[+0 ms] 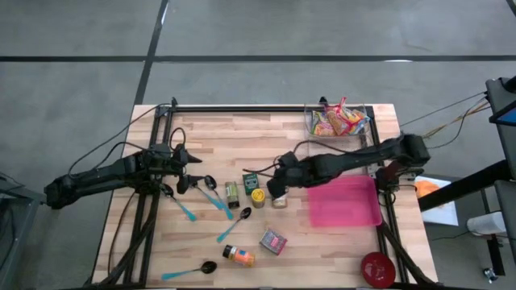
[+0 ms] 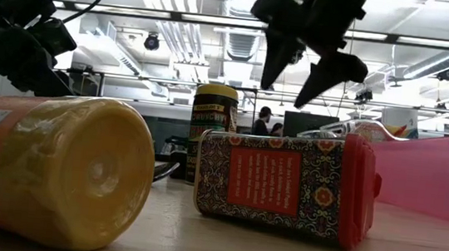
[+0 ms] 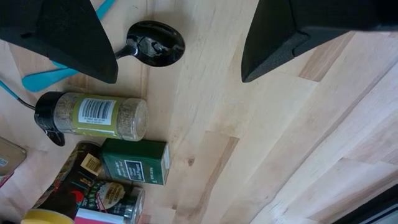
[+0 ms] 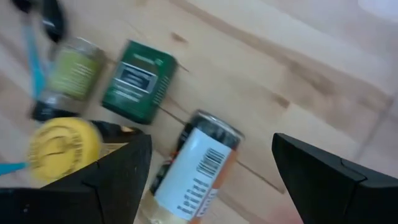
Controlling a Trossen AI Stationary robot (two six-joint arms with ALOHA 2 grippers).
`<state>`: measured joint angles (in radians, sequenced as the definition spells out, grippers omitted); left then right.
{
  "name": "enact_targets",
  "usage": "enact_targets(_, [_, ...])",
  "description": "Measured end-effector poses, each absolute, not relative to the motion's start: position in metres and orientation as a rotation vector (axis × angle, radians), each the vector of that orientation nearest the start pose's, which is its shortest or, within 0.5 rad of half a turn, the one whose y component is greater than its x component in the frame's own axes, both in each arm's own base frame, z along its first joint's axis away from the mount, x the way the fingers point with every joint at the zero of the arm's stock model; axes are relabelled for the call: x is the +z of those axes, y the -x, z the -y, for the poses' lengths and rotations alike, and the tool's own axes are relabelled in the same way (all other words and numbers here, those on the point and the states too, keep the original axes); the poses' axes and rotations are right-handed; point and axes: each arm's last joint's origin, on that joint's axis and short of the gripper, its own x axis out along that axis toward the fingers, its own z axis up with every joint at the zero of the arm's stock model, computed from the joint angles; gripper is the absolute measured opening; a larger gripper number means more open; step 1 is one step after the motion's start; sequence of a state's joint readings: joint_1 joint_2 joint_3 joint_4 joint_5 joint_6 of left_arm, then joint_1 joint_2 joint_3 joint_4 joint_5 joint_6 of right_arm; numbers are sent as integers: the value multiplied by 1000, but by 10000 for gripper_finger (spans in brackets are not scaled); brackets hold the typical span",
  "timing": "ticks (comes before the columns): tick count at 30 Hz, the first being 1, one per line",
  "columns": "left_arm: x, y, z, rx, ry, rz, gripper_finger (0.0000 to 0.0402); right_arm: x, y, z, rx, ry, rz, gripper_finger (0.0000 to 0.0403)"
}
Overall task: Pick & Place Food Item
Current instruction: Put the gold seasoning bottle into the bottom transparent bin
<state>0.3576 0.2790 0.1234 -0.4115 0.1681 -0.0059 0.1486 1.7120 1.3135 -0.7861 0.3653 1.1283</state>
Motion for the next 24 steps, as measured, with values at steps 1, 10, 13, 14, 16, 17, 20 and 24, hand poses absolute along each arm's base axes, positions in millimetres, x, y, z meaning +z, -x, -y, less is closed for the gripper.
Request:
enact_targets(1, [146, -94, -30, 186, 154, -548, 345, 234, -341, -41, -814, -706, -898, 329])
enact_targets(10, [146, -94, -30, 185, 154, -549, 345, 207, -352, -45, -920, -763, -930, 329])
enact_targets(13, [146, -94, -30, 185, 153, -548, 345, 198, -354, -46, -942, -766, -942, 329])
enact_targets(14, [146, -94, -30, 185, 154, -548, 345, 195, -355, -47, -949, -766, -948, 329])
enact_targets(16, [146, -94, -30, 186, 153, -548, 345, 189, -356, -47, -965, -774, -954, 329])
enact_targets(17, [146, -94, -30, 185, 153, -549, 345, 186, -357, -47, -970, -775, -957, 329])
enact_targets(20, [146, -94, -30, 185, 153, -548, 345, 179, -362, -48, -969, -779, -951, 329])
enact_targets(24, [146, -94, -30, 185, 153, -548, 345, 168, -366, -48, -979, -774, -961, 329])
